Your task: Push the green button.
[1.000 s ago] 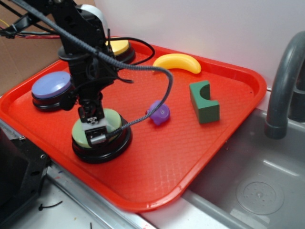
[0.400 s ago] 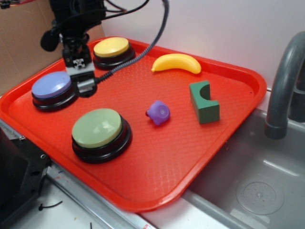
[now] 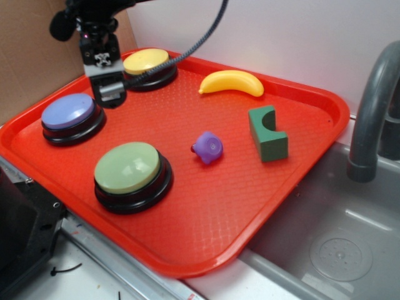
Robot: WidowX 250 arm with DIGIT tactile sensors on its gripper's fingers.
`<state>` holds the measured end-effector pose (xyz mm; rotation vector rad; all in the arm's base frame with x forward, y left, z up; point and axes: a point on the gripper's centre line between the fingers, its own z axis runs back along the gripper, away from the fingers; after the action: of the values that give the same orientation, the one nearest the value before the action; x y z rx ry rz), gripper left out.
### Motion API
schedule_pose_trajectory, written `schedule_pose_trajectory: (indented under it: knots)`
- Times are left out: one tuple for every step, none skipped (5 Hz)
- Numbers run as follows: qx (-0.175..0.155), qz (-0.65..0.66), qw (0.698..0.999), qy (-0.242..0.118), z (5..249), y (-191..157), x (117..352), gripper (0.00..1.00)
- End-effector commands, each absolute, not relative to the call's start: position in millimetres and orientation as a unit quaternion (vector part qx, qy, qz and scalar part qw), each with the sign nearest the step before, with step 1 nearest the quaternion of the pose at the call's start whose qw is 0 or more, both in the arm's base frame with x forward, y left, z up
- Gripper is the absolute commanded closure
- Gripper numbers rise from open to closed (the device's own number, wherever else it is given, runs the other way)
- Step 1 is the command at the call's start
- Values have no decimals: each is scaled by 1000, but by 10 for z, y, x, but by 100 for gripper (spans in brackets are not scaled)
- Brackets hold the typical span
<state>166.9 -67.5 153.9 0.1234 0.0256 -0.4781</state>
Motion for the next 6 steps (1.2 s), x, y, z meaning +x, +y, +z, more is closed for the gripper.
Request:
schedule_pose_trajectory:
  knots:
    - [48, -230, 972, -17, 1757, -727, 1687, 0]
    - [41, -226, 973, -15, 1800, -713, 1672, 0]
    - [25, -215, 976, -6, 1838, -649, 1664, 0]
    - [22, -203, 979, -5, 1912, -586, 1647, 0]
    - [24, -195, 980, -6, 1953, -551, 1623, 0]
    - [26, -191, 981, -9, 2006, -537, 1592, 0]
